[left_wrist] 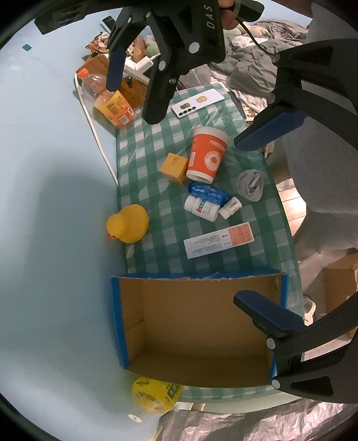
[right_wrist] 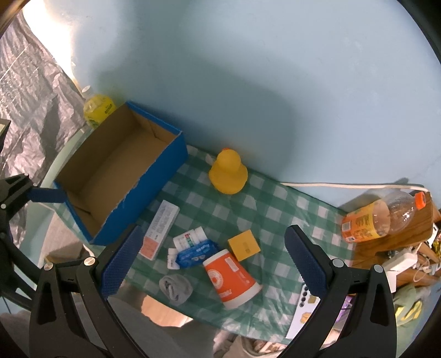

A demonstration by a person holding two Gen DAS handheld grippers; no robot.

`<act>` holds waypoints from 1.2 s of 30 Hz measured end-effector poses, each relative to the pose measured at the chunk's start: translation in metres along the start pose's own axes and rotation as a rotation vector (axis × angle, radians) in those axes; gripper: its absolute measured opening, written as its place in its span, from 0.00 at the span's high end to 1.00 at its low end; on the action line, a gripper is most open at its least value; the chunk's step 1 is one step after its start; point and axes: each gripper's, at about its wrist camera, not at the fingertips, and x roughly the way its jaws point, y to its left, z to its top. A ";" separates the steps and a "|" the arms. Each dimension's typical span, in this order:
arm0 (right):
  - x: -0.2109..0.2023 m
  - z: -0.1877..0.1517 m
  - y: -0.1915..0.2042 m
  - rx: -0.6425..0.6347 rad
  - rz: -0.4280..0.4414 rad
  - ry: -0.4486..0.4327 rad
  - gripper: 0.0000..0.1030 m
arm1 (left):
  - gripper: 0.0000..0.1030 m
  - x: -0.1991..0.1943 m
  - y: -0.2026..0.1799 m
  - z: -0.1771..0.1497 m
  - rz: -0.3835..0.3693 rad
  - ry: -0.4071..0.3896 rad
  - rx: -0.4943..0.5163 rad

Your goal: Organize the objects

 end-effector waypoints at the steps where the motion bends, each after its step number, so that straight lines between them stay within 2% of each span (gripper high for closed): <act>1: 0.000 0.000 -0.001 0.001 0.000 0.000 0.01 | 0.01 0.001 -0.001 0.000 -0.001 0.003 0.002; 10: 0.000 0.000 -0.003 0.009 -0.005 0.004 0.01 | 0.01 0.006 -0.007 0.001 -0.004 0.024 0.026; 36: 0.005 -0.004 -0.003 0.028 -0.012 0.030 0.01 | 0.01 0.014 -0.002 -0.001 -0.006 0.042 -0.002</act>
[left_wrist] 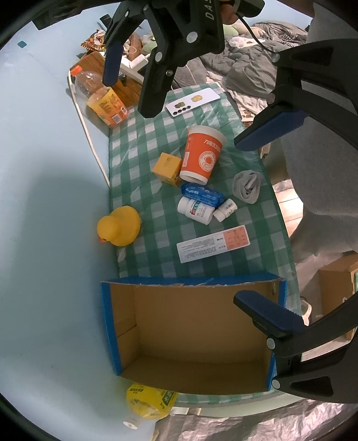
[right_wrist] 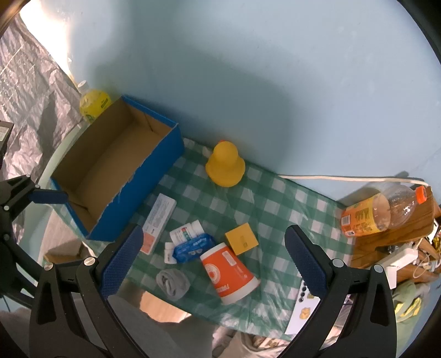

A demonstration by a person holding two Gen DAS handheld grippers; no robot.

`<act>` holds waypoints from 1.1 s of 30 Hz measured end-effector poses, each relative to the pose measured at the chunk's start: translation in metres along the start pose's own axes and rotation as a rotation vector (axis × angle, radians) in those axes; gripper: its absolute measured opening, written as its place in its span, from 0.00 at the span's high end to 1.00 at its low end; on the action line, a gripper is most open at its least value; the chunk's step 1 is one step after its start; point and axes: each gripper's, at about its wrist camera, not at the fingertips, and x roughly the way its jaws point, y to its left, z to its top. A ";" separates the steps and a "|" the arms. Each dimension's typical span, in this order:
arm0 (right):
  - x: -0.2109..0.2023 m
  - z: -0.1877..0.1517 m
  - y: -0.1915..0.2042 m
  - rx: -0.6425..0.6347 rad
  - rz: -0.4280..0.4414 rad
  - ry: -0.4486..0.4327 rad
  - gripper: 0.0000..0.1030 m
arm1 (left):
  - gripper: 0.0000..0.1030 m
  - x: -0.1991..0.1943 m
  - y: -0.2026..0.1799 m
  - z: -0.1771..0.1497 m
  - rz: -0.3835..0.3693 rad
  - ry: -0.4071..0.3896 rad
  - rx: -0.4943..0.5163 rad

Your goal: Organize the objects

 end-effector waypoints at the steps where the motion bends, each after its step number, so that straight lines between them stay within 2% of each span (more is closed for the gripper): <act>1: 0.000 0.000 0.000 0.001 0.000 0.002 0.01 | 0.01 0.000 0.000 0.000 0.002 0.001 0.000; 33: 0.003 -0.004 -0.004 0.044 -0.012 0.024 0.01 | 0.01 0.021 -0.006 0.000 -0.013 0.023 -0.002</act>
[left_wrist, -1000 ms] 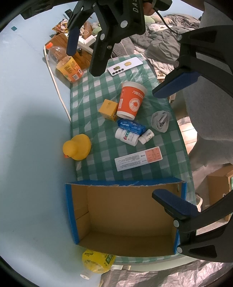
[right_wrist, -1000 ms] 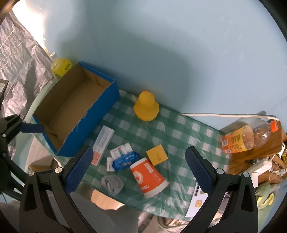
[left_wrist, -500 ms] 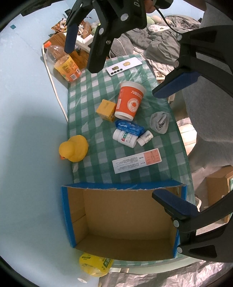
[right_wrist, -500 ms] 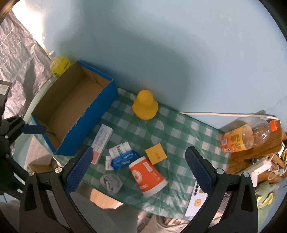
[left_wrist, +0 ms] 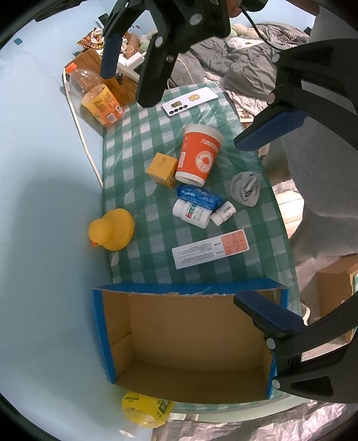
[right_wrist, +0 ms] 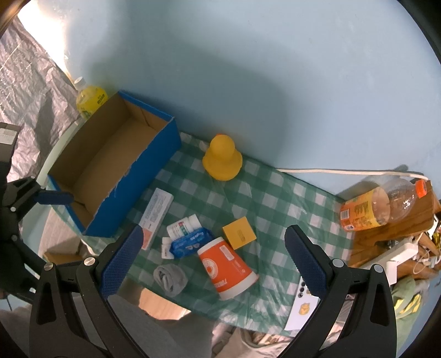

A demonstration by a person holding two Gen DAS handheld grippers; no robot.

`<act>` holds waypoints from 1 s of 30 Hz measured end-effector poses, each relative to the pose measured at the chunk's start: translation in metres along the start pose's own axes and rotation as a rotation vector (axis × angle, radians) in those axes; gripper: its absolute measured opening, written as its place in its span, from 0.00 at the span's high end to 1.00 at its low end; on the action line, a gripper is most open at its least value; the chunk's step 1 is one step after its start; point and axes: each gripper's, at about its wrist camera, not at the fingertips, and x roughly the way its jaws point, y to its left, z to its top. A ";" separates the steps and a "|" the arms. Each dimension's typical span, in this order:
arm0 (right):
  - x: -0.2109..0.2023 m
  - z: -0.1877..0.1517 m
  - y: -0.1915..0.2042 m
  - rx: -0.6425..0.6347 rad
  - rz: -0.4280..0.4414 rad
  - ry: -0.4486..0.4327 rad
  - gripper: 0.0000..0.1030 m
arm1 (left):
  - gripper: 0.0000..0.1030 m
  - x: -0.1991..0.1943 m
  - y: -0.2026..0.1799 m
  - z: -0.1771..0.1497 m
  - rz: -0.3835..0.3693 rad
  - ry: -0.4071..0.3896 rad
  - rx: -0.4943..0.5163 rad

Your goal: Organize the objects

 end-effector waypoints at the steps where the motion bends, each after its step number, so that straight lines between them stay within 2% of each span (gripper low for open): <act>1: 0.001 -0.001 0.000 0.002 0.000 0.001 0.01 | 0.01 0.004 -0.001 0.000 0.000 0.007 -0.001; 18: 0.031 -0.041 -0.032 0.092 -0.027 0.111 0.01 | 0.01 0.068 -0.012 0.008 -0.030 0.101 0.019; 30: 0.055 -0.071 -0.042 0.095 -0.051 0.193 0.01 | 0.01 0.115 -0.015 0.014 -0.075 0.150 0.000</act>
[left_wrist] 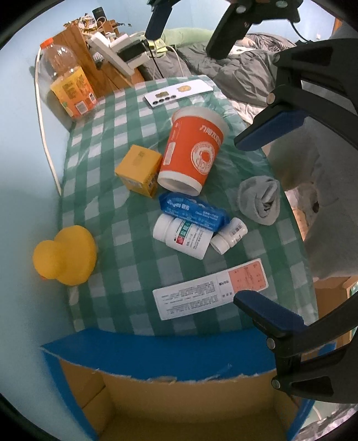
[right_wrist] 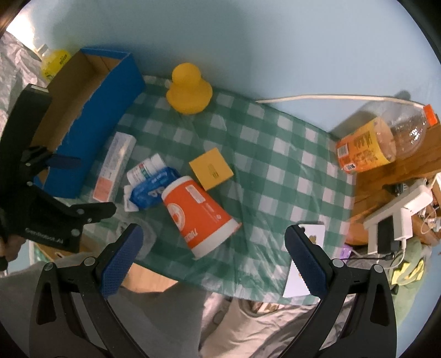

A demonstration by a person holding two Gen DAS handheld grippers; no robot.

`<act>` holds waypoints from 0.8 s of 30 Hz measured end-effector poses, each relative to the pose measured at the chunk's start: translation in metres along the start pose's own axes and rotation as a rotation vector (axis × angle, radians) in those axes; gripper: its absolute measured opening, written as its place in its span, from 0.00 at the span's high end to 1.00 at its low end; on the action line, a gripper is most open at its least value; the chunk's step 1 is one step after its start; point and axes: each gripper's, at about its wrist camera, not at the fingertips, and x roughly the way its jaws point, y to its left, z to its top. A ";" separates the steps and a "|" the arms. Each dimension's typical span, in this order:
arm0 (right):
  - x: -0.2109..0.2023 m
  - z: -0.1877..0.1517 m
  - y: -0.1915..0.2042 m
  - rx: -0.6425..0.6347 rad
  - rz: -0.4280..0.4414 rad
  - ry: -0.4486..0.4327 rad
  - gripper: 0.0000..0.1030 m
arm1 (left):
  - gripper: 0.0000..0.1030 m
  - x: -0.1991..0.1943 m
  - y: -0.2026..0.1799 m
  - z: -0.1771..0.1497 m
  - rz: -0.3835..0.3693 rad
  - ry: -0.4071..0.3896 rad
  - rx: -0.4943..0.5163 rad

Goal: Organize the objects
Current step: 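Grasp the orange paper cup with the right tool while the left tool grasps the white medicine box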

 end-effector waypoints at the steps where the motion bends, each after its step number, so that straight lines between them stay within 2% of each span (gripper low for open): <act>1: 0.001 -0.001 0.000 0.001 -0.001 0.002 0.01 | 0.01 0.003 0.001 -0.001 0.007 0.000 -0.002; 7: 0.009 -0.003 0.001 -0.023 0.001 0.010 0.01 | 0.01 0.022 0.014 -0.008 0.014 0.041 -0.029; 15: 0.032 -0.005 0.009 -0.108 0.007 0.053 0.01 | 0.01 0.024 0.030 -0.014 0.038 0.043 -0.040; 24: 0.079 -0.004 0.026 -0.343 -0.038 0.135 0.01 | 0.01 0.020 0.042 -0.020 0.102 0.024 -0.013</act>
